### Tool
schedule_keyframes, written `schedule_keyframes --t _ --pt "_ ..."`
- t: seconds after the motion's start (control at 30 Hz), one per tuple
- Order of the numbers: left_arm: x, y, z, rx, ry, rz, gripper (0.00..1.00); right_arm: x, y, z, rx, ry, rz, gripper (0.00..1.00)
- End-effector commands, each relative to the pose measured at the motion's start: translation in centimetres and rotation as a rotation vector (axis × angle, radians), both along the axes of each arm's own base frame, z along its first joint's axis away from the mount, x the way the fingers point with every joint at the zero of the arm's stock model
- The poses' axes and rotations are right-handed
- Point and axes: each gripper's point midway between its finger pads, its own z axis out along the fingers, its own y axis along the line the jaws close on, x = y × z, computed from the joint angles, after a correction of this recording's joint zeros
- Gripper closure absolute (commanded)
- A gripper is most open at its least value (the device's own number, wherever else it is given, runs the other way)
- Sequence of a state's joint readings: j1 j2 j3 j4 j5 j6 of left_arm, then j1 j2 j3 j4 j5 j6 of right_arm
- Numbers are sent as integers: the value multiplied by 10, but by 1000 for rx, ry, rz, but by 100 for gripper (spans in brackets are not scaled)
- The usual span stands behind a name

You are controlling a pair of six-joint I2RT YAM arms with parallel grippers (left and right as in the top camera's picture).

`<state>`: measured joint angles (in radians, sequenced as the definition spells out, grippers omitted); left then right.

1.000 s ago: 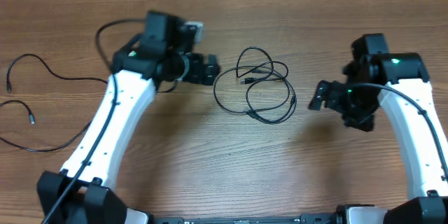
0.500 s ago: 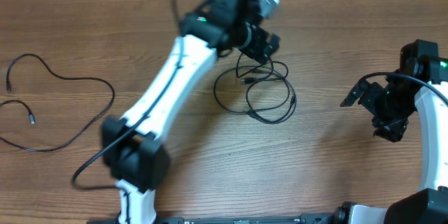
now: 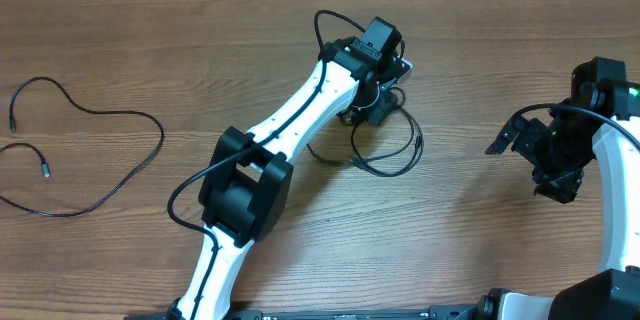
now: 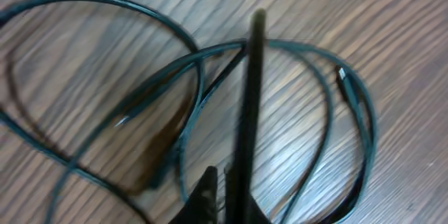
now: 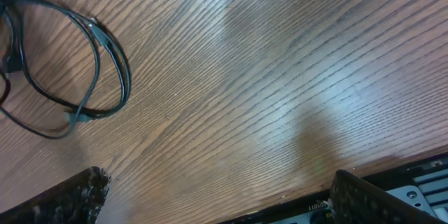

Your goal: Untangle cables

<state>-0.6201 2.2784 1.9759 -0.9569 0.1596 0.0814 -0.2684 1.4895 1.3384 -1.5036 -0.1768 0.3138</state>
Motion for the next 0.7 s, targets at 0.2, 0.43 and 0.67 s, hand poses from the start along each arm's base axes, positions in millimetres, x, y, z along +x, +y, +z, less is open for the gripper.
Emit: schedule_keyframes --t 0.2,0.43,0.67 --pt "39 82 283 -299 -497 315 96 -1 -1 1 -7 -11 29 0" --pt "-1 212 453 -576 -819 618 95 0 -1 1 -7 -13 28 0" --pt "-53 318 500 -554 -992 845 94 0 -1 1 -6 -11 28 0"
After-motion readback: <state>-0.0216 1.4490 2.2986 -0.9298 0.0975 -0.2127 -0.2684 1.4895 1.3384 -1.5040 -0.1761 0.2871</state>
